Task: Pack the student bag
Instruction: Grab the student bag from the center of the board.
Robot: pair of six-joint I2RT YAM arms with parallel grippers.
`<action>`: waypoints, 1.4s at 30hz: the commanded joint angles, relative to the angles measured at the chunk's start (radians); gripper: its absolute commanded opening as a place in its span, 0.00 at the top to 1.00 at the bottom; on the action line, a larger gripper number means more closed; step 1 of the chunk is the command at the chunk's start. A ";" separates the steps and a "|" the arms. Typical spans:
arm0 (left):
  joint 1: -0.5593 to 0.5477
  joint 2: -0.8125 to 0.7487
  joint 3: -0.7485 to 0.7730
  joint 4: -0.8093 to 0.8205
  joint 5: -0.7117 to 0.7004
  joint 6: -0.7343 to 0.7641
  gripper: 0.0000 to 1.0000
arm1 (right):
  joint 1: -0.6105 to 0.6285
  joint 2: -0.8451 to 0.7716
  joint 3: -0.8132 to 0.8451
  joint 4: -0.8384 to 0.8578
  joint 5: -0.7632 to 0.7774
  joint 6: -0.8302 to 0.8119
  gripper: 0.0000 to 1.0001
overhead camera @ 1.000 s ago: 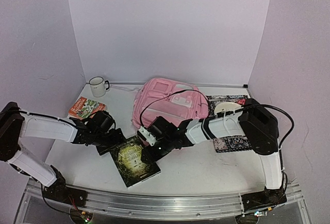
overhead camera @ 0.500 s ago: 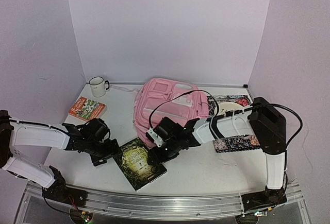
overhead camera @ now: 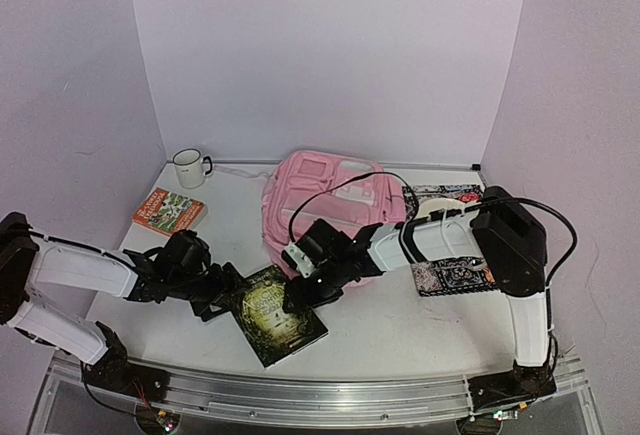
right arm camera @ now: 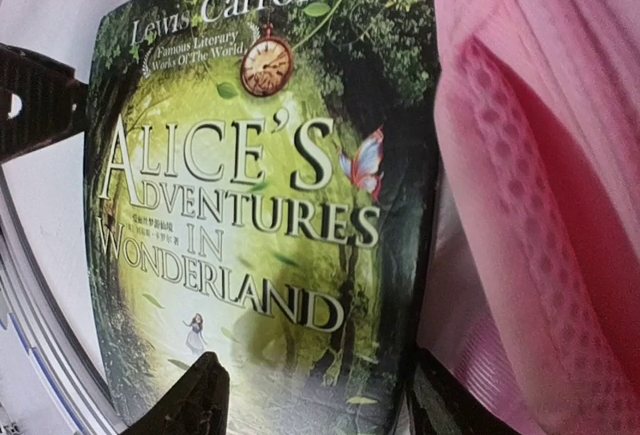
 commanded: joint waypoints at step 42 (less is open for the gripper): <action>-0.086 -0.057 -0.116 0.699 0.112 -0.014 0.29 | 0.001 -0.055 -0.099 0.441 -0.285 0.166 0.43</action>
